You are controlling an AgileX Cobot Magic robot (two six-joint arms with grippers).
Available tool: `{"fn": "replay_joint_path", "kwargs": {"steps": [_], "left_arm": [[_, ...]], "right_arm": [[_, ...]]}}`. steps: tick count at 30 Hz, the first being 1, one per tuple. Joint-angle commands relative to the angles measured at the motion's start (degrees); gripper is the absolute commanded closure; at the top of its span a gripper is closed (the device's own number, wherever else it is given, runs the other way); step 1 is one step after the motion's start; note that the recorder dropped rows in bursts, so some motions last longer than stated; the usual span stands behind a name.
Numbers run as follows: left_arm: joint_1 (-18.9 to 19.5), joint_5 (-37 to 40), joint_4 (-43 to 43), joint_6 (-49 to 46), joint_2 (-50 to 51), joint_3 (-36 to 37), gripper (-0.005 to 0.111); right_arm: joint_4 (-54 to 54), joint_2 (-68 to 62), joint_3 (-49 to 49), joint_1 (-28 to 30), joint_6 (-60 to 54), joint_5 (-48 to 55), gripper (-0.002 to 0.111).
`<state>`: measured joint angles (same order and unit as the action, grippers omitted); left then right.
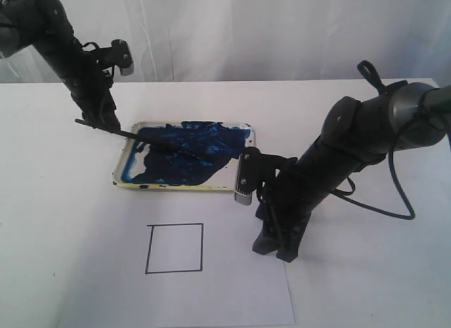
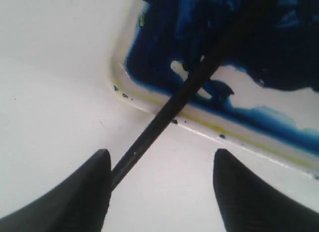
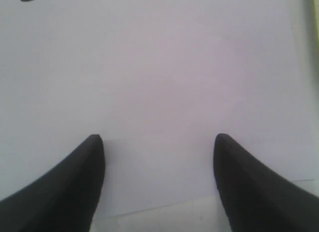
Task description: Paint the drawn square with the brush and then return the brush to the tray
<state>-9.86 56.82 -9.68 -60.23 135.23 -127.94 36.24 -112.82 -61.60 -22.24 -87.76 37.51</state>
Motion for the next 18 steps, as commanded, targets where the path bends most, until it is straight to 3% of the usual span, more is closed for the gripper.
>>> {"fn": "replay_joint_path", "kwargs": {"steps": [1, 6, 18], "left_arm": [[0.02, 1.25, 1.85, -6.40, -0.20, 0.02, 0.044], [0.02, -0.27, 1.85, -15.11, 1.34, 0.02, 0.044], [0.02, -2.24, 1.85, -18.42, 4.26, 0.02, 0.038]], "right_arm": [[-3.07, -2.21, 0.98, -0.01, 1.02, -0.10, 0.048], [-3.07, -2.21, 0.98, -0.01, 1.02, -0.10, 0.048], [-3.07, -2.21, 0.98, -0.01, 1.02, -0.10, 0.048]]}}
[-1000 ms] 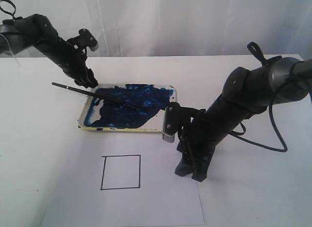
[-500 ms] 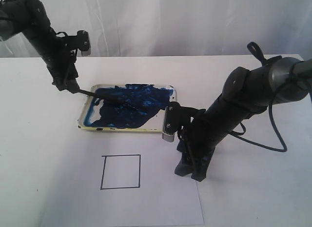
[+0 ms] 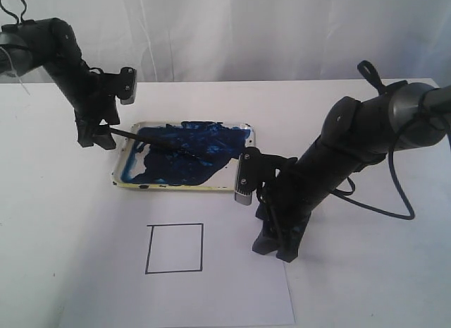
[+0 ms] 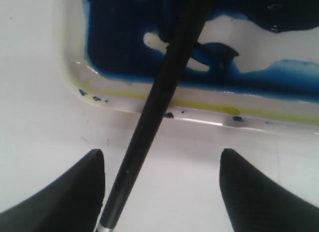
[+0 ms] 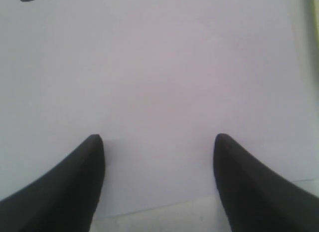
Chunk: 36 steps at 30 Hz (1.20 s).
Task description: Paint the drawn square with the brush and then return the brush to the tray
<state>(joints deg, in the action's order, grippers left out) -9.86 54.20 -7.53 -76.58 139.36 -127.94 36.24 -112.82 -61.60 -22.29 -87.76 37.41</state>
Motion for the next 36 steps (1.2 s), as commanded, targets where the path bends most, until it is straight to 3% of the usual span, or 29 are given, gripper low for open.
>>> {"fn": "replay_joint_path", "kwargs": {"steps": [1, 9, 20, 36], "left_arm": [[0.02, 0.23, -0.30, -3.51, 0.46, 0.02, 0.038], [0.02, -3.93, 1.84, -4.54, 2.53, 0.02, 0.041], [0.02, -4.73, 1.84, -4.65, 2.62, 0.02, 0.068], [0.02, -6.62, 1.84, -4.65, 2.62, 0.02, 0.078]], "right_arm": [[-3.07, -2.21, 0.98, 0.04, 1.02, -0.01, 0.048], [-3.07, -2.21, 0.98, 0.04, 1.02, -0.01, 0.048], [-3.07, -2.21, 0.98, 0.04, 1.02, -0.01, 0.048], [-3.07, -2.21, 0.98, 0.04, 1.02, -0.01, 0.048]]}}
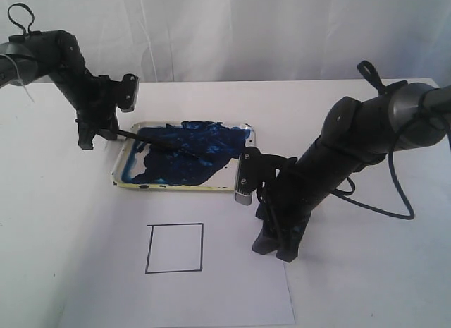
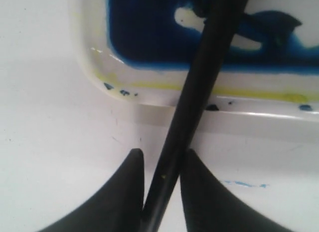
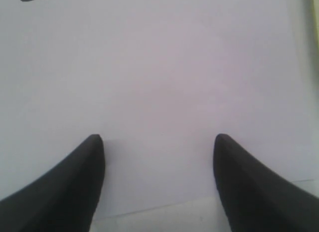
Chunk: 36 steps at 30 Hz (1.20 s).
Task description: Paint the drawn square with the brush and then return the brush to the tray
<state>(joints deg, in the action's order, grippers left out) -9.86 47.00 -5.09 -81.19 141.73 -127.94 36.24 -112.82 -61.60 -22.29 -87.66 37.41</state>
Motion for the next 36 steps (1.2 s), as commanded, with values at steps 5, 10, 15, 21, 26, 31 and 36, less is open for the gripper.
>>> {"fn": "replay_joint_path", "kwargs": {"steps": [5, 10, 15, 21, 26, 31, 36], "left_arm": [[0.02, 0.59, -0.60, -0.03, 0.25, 0.02, 0.079], [0.02, 0.59, -0.60, -0.25, 0.25, 0.02, 0.080], [0.02, 0.59, -0.60, -0.25, 0.25, -0.08, 0.095], [0.02, 0.59, -0.50, -1.73, 0.14, -0.08, 0.107], [-0.10, 0.94, -0.36, -3.01, -1.10, -0.08, 0.107], [-0.10, 8.87, 2.14, -3.89, -7.09, -0.08, 0.107], [-0.92, 20.44, 6.84, 0.26, -14.32, -0.08, 0.107]], "right_arm": [[-3.07, -2.21, 0.98, 0.04, 0.91, -0.01, 0.048], [-3.07, -2.21, 0.98, 0.04, 0.91, -0.01, 0.048], [-3.07, -2.21, 0.98, 0.04, 0.91, -0.01, 0.048], [-3.07, -2.21, 0.98, 0.04, 0.91, -0.01, 0.048], [-3.07, -2.21, 0.98, 0.04, 0.91, -0.01, 0.048], [-3.07, -2.21, 0.98, 0.04, 0.91, -0.01, 0.048], [-3.07, -2.21, 0.98, 0.04, 0.89, -0.15, 0.048]]}}
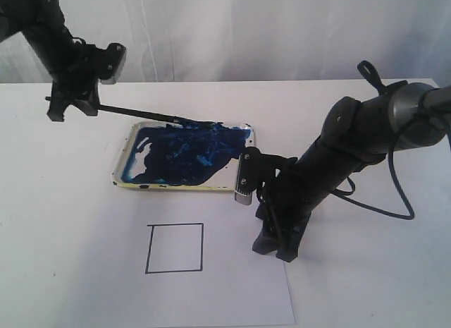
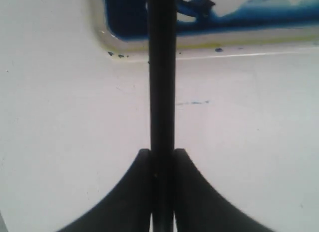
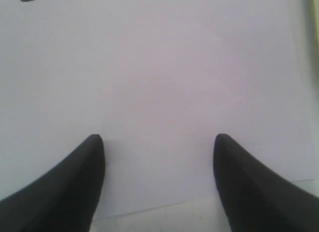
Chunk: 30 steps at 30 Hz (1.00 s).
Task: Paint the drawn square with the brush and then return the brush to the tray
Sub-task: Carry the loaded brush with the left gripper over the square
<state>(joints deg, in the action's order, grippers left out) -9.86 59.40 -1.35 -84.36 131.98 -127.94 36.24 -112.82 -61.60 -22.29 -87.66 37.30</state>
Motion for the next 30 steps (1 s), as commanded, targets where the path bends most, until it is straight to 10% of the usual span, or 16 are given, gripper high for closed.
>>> {"fn": "replay_joint_path", "kwargs": {"steps": [1, 30], "left_arm": [[-1.63, 10.33, 5.28, 5.71, -5.85, -0.08, 0.107], [-19.54, 9.53, 36.22, 51.81, -39.12, 53.46, 0.107]], "right_arm": [[-3.07, -2.21, 0.98, 0.04, 0.89, -0.04, 0.048], [-3.07, -2.21, 0.98, 0.04, 0.89, -0.15, 0.048]]}}
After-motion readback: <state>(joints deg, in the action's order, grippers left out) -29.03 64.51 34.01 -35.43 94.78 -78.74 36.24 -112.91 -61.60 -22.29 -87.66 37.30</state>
